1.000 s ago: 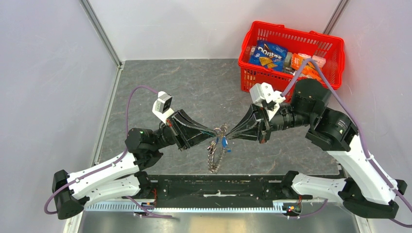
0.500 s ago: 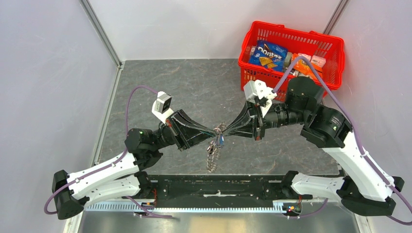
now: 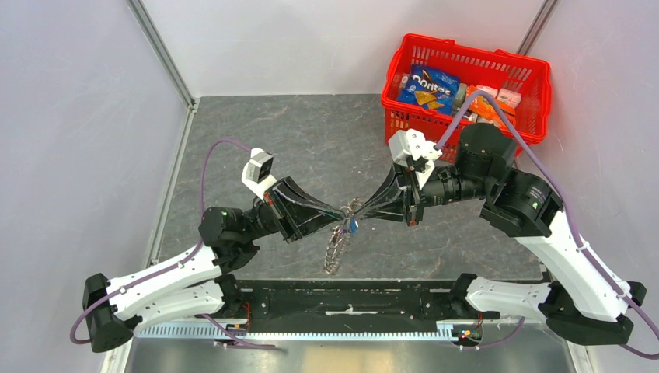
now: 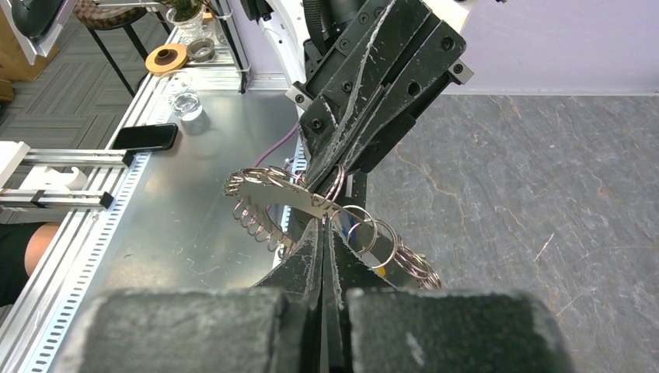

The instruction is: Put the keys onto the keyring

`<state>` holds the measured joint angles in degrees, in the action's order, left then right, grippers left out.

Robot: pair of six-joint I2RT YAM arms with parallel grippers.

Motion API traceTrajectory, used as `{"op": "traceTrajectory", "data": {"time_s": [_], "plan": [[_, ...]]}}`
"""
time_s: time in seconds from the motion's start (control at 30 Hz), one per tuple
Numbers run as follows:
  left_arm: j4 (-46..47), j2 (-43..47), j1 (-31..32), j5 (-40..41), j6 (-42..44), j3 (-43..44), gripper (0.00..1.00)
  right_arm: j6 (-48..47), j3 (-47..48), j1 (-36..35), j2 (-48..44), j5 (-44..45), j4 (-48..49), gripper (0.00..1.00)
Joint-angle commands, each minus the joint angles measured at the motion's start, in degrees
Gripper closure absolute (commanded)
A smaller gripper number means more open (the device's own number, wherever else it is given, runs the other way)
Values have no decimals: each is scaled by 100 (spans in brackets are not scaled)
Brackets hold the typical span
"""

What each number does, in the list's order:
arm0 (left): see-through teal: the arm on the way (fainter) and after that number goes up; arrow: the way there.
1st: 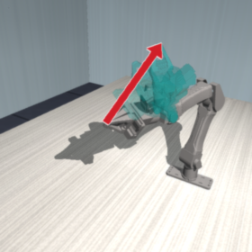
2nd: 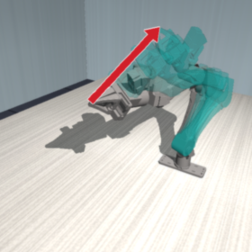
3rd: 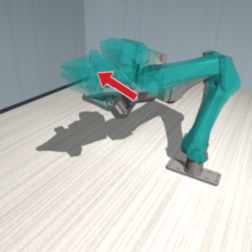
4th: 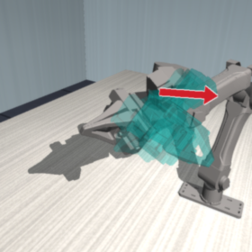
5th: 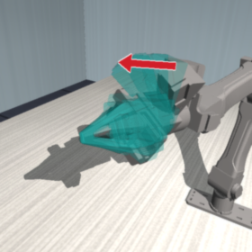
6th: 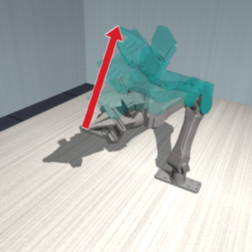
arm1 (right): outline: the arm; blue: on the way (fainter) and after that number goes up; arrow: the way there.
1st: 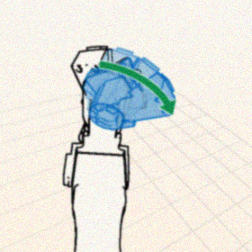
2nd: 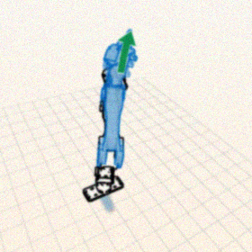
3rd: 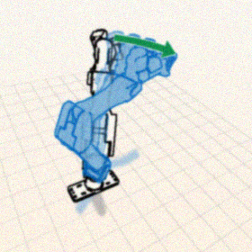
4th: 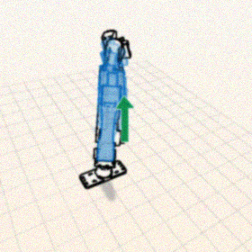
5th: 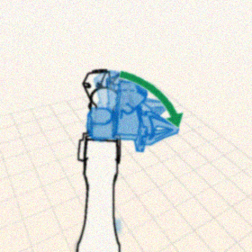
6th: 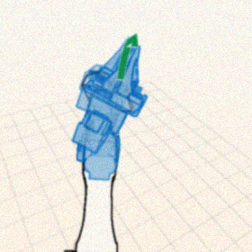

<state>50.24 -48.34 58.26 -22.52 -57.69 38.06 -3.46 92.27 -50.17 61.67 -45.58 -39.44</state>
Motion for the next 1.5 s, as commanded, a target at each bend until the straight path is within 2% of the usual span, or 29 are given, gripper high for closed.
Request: {"op": "traceTrajectory", "data": {"time_s": [0.0, 0.97, 1.47], "plan": [[364, 132, 4, 213, -88, 17, 98, 4, 92, -45, -48, -74, 218, 100], [179, 136, 3, 214, -40, 26, 98, 93, 303, -124, 13, 207, 354, 100], [257, 49, 10, -81, -143, 75, 98, -350, 823, -124, 211, 322, -276, 100]]}}
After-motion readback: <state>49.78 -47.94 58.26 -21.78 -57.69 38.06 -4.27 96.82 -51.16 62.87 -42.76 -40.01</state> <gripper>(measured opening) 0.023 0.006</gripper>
